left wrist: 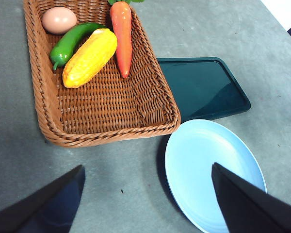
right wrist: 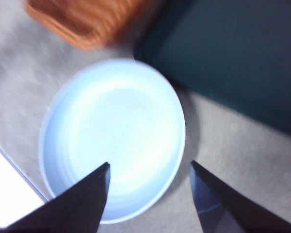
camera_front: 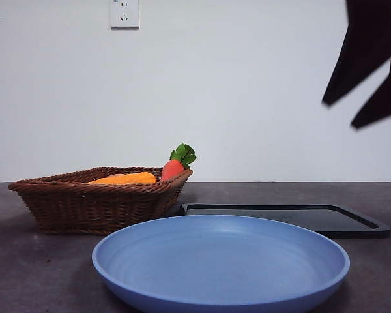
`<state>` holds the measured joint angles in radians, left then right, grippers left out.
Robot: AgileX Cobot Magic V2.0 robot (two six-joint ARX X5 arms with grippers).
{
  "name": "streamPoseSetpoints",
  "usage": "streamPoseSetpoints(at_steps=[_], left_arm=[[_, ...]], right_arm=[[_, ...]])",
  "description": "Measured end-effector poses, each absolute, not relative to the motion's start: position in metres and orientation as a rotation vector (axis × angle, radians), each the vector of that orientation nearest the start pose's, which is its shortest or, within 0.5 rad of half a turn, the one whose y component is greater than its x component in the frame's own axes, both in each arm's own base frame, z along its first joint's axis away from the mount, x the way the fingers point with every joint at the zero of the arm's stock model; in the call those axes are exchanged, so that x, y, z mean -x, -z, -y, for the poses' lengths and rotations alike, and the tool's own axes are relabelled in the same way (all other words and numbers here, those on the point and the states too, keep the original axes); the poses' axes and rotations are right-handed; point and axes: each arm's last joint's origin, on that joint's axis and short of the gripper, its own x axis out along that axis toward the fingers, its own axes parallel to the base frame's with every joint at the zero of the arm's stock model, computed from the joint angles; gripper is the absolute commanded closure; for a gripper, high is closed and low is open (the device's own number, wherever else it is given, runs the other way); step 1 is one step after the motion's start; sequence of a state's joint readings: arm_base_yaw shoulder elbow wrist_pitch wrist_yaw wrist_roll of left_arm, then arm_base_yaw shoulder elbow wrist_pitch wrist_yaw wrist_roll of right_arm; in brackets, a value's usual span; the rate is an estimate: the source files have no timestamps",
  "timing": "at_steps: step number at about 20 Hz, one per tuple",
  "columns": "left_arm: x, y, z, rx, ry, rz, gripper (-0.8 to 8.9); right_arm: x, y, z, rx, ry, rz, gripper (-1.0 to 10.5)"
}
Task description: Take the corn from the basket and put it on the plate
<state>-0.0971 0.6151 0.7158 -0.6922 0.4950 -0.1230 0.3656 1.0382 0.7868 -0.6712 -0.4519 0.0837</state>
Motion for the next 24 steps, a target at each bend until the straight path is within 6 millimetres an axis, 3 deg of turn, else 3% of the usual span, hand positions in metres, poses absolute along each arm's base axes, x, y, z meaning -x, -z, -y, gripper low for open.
streamPoseSetpoints(at_steps=[8,19,24], left_arm=[[-0.118,-0.288,0.025,0.235,0.539,-0.624,3.89],[-0.118,-0.288,0.025,0.235,0.538,-0.624,3.89],[-0.118,-0.288,0.025,0.235,0.538,-0.624,3.89]], right_arm=[[-0.217,-0.202,-0.097,-0.135,-0.704,-1.176,6.8],[-0.233,-0.162,-0.116,-0.129,-0.735,-1.294,7.1],[-0.235,-0.153,-0.121,-0.117,-0.742,-1.314,9.3]])
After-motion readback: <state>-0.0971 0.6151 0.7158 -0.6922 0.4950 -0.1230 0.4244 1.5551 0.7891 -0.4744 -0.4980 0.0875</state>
